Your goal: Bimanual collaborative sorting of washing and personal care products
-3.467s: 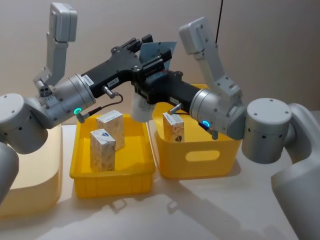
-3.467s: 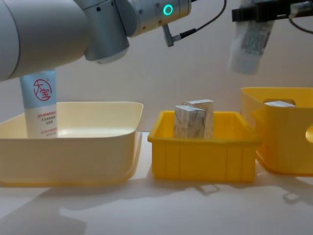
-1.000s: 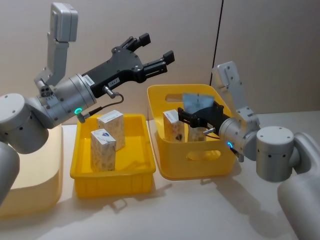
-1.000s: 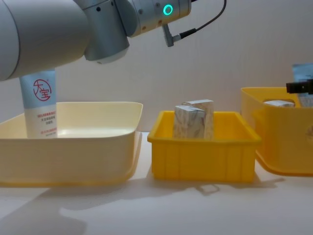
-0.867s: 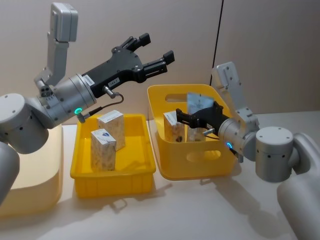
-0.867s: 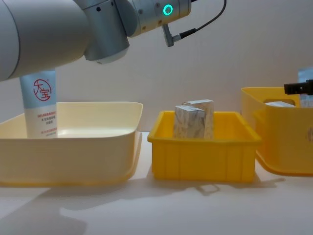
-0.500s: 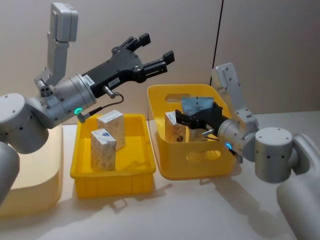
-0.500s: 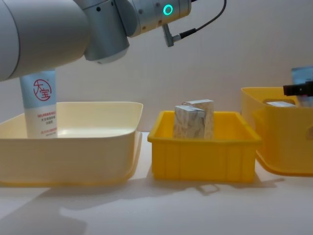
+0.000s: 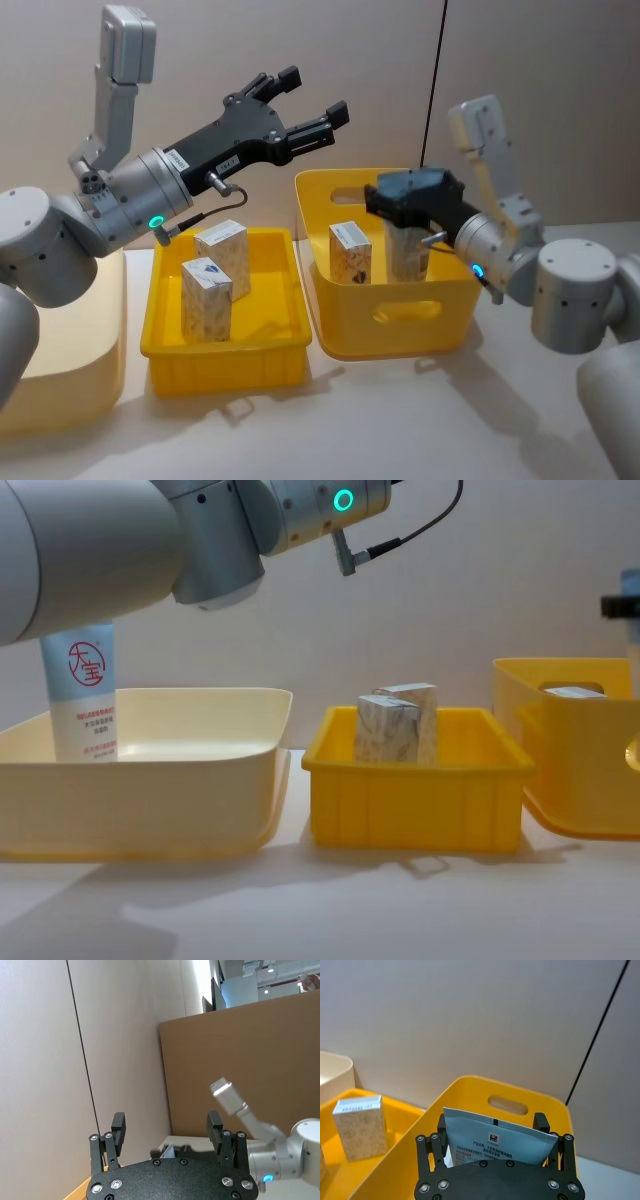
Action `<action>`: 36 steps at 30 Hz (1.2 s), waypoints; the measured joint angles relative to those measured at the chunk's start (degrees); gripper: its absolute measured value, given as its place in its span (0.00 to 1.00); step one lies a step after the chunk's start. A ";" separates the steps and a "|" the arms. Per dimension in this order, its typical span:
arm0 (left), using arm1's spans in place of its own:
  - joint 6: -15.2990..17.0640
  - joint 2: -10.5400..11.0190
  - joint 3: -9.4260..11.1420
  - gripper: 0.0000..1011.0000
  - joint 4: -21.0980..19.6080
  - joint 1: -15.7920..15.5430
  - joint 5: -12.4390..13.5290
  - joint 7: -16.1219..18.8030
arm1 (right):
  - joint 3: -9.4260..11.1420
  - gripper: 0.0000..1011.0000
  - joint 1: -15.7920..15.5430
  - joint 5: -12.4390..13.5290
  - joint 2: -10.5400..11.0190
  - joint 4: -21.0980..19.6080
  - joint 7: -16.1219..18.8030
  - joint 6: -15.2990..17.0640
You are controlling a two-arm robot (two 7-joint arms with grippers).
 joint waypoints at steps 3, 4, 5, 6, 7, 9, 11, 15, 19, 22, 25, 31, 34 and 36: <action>0.00 0.00 0.00 0.99 0.00 0.00 0.00 0.00 | 1.13 0.99 -0.62 0.51 0.48 -2.11 0.04 -0.52; 0.00 0.00 0.00 0.99 0.00 0.00 0.00 0.00 | 1.80 0.99 -1.04 0.81 0.77 -3.32 0.08 -0.78; 0.00 0.00 0.00 0.99 0.00 0.00 0.00 0.00 | 2.14 0.99 -1.27 0.97 0.91 -3.89 0.11 -0.92; 0.00 0.00 0.00 0.99 0.00 0.00 0.00 0.00 | 2.52 0.99 -1.50 1.15 1.08 -4.51 0.14 -1.03; 0.00 0.00 0.00 0.99 0.00 0.00 0.00 0.00 | 2.90 0.99 -1.74 1.34 1.24 -5.06 0.19 -1.15; 0.00 0.00 0.00 0.99 0.00 0.00 0.00 0.00 | 4.03 0.99 -2.50 1.97 1.78 -6.84 0.32 -1.46; 0.00 -0.01 0.00 0.99 0.00 0.00 0.00 0.00 | 5.03 0.99 -3.12 2.53 2.26 -8.21 0.37 -1.60; 0.00 -0.01 0.00 0.99 0.00 0.00 0.00 0.00 | 6.27 0.99 -4.07 3.28 2.96 -10.05 0.43 -1.52; 0.00 0.00 0.00 0.99 0.00 0.00 0.00 0.00 | 7.14 0.99 -4.89 3.82 3.57 -11.21 0.45 -1.01; 0.00 0.00 0.00 0.99 0.00 0.00 0.00 0.00 | 7.47 0.99 -5.42 4.13 3.96 -11.59 0.46 -0.45; 0.00 0.00 0.00 0.99 0.00 0.00 0.00 0.00 | 7.57 0.99 -5.90 4.30 4.28 -11.66 0.46 -0.06; 0.00 -0.01 0.00 0.99 0.00 0.00 0.00 0.00 | 7.33 0.99 -6.67 4.47 4.66 -11.58 0.45 0.41; 0.00 -0.01 0.00 0.99 0.00 0.00 0.00 0.00 | 7.26 0.99 -6.98 4.57 4.77 -11.58 0.40 0.45; 0.00 0.00 0.00 0.99 0.00 0.00 0.00 0.00 | 7.25 0.99 -7.25 4.71 4.85 -11.68 0.35 0.44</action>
